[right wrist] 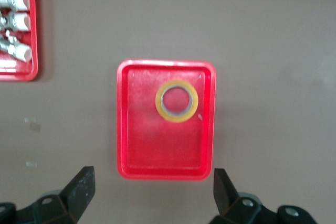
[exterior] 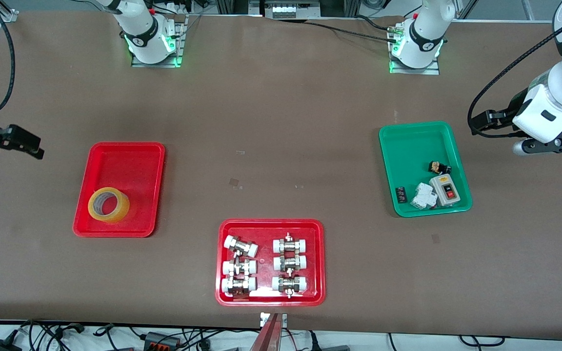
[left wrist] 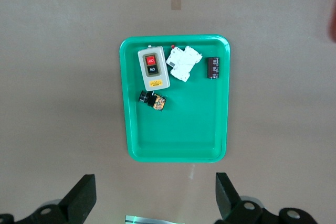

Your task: Left arm passes tape to right arm into tray

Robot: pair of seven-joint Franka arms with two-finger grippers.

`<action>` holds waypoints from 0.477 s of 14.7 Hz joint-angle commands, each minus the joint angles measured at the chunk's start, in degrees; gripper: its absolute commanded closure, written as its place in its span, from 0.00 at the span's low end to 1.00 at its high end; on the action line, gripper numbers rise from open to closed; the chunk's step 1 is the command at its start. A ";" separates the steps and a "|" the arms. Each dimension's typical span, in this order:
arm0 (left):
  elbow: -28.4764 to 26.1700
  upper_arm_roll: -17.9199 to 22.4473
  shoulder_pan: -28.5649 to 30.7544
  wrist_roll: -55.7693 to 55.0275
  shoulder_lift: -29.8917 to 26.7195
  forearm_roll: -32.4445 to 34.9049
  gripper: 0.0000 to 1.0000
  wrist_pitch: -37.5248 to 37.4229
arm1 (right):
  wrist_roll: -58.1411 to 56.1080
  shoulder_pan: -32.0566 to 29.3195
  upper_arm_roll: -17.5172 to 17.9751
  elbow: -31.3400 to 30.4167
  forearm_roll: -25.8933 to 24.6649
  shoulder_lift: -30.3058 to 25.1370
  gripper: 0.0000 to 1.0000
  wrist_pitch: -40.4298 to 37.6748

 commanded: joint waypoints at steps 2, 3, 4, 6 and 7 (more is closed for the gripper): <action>-1.88 0.17 0.11 0.71 -1.92 -0.92 0.00 0.89 | -0.68 0.12 -0.08 -8.98 -0.78 -7.01 0.00 1.59; -1.88 0.17 0.02 0.62 -1.92 -0.92 0.00 0.80 | -0.68 0.20 -0.08 -9.16 -0.78 -7.36 0.00 1.32; -1.80 0.17 0.02 0.71 -1.92 -0.92 0.00 0.80 | -0.68 0.21 0.01 -9.16 -0.69 -7.63 0.00 1.15; -1.88 0.17 0.02 0.62 -1.92 -0.92 0.00 0.80 | -0.59 0.21 -0.08 -8.81 -0.43 -7.72 0.00 0.97; -1.88 0.17 0.02 0.71 -1.92 -0.92 0.00 0.80 | -0.50 0.21 0.01 -8.72 -0.34 -7.72 0.00 0.19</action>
